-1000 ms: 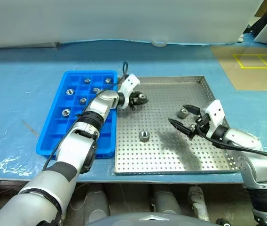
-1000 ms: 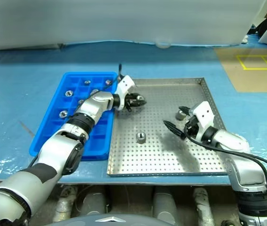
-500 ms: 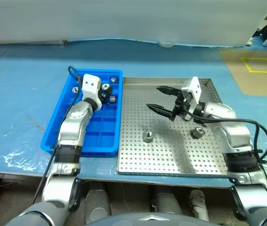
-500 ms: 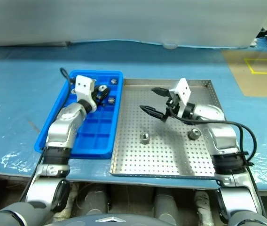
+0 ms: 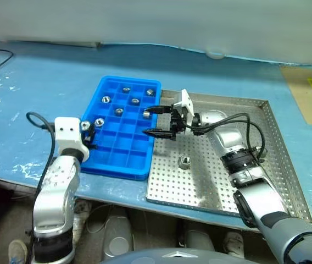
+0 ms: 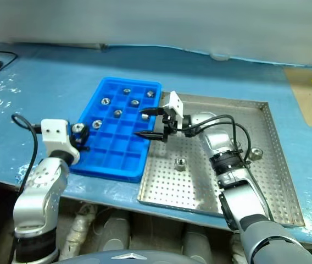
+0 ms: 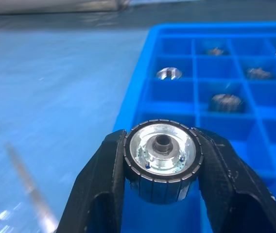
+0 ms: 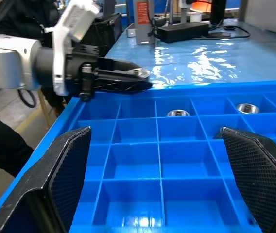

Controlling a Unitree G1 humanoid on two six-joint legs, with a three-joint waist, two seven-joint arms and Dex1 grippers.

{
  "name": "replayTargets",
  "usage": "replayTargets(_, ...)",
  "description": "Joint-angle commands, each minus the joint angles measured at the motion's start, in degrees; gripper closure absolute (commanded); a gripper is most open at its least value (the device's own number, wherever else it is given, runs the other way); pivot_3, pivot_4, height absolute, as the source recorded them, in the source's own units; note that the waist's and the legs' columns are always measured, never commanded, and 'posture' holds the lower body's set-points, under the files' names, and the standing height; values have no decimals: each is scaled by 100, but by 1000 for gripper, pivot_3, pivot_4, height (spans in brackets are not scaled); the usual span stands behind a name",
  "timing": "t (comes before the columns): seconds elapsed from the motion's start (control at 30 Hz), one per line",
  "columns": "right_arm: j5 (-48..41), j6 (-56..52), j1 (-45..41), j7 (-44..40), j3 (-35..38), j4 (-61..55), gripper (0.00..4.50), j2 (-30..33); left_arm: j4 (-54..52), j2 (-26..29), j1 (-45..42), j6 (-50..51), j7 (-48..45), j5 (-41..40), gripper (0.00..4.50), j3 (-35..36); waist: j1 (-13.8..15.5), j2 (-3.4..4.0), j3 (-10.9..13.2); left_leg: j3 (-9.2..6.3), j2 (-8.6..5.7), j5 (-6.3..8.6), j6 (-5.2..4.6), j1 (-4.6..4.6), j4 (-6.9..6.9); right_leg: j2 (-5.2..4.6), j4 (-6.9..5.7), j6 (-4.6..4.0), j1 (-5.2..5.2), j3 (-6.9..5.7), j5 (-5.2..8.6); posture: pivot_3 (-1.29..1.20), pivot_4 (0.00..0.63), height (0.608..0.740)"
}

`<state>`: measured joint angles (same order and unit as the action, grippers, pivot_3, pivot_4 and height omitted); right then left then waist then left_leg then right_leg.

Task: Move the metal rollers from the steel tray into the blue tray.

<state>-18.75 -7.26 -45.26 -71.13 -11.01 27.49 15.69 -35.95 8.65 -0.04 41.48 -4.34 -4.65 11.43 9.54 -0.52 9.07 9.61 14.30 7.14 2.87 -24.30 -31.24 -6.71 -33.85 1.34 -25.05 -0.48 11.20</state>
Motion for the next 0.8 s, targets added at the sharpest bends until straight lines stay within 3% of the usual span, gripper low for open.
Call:
replayTargets(0.03, 39, 281, -252, -173, 70, 234, 0, -142, -676, -59, 427, 95, 131, 40, 2811, -16, 73, 0, 0, -4, 1, -1, 1, -1, 0, 1, 0, 0, 1, -3, 0, 425, 150, 740)
replayTargets(0.17, 66, 340, -247, -235, 114, 290, 0, -199, -711, -58, 581, 156, 165, 19, 2811, -105, 234, 1, 0, -23, 15, -9, 16, -2, 0, 16, -2, -6, 6, -12, -4, 424, 150, 740)
replayTargets(0.37, 118, 339, -133, -190, 180, 201, 0, -111, -559, -40, 535, 238, 148, -48, 2811, -167, 255, 1, 0, -34, 29, -17, 29, -1, 0, 32, -4, -15, 9, -14, -10, 395, 150, 740)
replayTargets(0.63, 147, 327, -59, -45, 300, 61, 0, -51, -336, 61, 136, 148, -81, -401, 120, 25, 227, 1, 0, -35, 38, -20, 35, 0, 0, 42, -6, -16, 5, -16, -11, 345, 150, 740)
replayTargets(0.8, 60, 51, 297, 116, 433, -561, 0, 257, 151, 323, -831, -209, -900, -1045, 53, -94, 226, 2, 0, -35, 36, -23, 40, 2, -9, 41, -16, -20, 8, -13, -13, 231, 150, 740)
